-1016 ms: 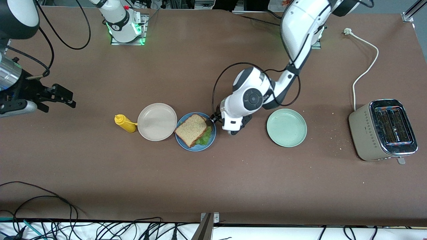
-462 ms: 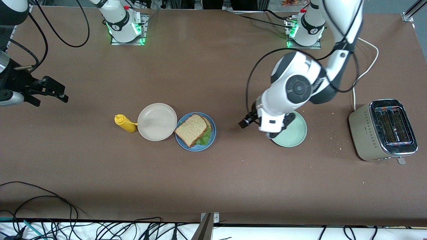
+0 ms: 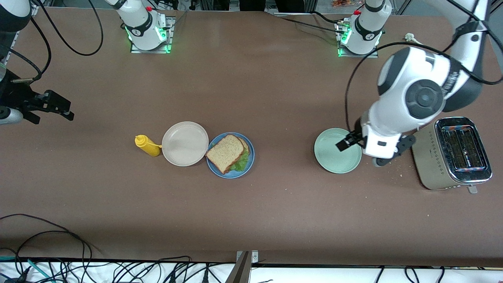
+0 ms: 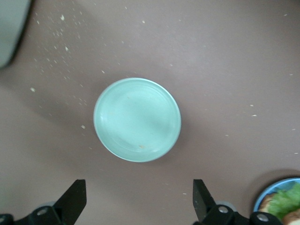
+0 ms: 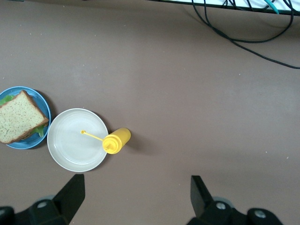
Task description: Make sandwich in blue plate with both arms
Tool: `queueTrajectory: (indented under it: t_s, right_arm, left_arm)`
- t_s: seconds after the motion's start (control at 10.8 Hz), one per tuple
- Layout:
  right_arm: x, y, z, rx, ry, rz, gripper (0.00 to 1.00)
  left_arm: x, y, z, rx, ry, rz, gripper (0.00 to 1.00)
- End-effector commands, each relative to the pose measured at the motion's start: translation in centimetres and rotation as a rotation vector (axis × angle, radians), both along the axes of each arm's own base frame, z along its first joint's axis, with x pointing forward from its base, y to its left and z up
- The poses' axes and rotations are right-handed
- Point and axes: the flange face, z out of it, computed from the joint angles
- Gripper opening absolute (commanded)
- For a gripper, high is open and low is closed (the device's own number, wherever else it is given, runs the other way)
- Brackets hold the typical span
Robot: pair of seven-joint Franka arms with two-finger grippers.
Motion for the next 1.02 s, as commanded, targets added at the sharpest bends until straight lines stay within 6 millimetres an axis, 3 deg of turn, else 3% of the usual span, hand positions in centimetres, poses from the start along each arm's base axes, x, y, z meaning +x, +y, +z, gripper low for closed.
queueTrajectory:
  t_s: [0.0,0.18,0.28,0.46,0.65,0.83,0.92]
  right_arm:
    - [-0.3,0.4,0.0,-0.018,0.026,0.0,1.0]
    - [-0.4,0.1,0.0,-0.02,0.032,-0.008,1.0]
    - [-0.5,-0.1,0.3,-0.022,0.029,-0.011,1.0]
    - [-0.6,0.2,-0.2,-0.047,0.053,0.009,1.0]
    - [-0.8,3.0,-0.4,-0.195,0.064,0.133,1.0]
    - [-0.7,3.9,-0.7,-0.184,0.064,0.016,1.0]
    - [-0.8,3.7,-0.7,-0.176,0.068,-0.008,1.0]
  left_arm:
    - [0.5,7.5,1.2,-0.002,0.016,-0.128,1.0]
    - [0.0,10.9,2.4,0.015,0.052,-0.233,1.0]
    - [-0.3,11.6,2.5,0.004,0.074,-0.285,1.0]
    - [-0.4,11.6,2.4,-0.001,0.084,-0.314,1.0]
    - [-0.3,13.0,2.6,-0.021,0.08,-0.293,1.0]
    - [-0.5,13.0,3.0,-0.025,0.075,-0.347,0.99]
    - [-1.2,13.5,4.3,-0.018,0.06,-0.368,0.96]
